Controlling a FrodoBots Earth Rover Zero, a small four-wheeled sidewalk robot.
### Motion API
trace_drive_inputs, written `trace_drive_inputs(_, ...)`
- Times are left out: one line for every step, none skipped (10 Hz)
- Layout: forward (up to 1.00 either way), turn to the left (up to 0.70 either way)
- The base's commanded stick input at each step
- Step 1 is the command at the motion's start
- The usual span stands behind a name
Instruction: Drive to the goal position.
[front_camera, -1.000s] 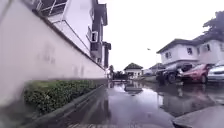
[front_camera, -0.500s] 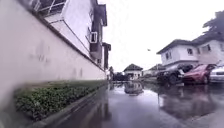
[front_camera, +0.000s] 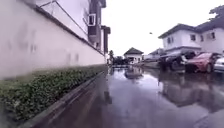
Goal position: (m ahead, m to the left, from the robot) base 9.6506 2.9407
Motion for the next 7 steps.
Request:
trace_drive_inputs(0.5,0.0)
trace_drive_inputs(0.5,0.0)
trace_drive_inputs(0.5,0.0)
trace_drive_inputs(0.43,0.0)
trace_drive_inputs(0.25,0.0)
trace_drive_inputs(0.0,0.0)
trace_drive_inputs(0.0,0.0)
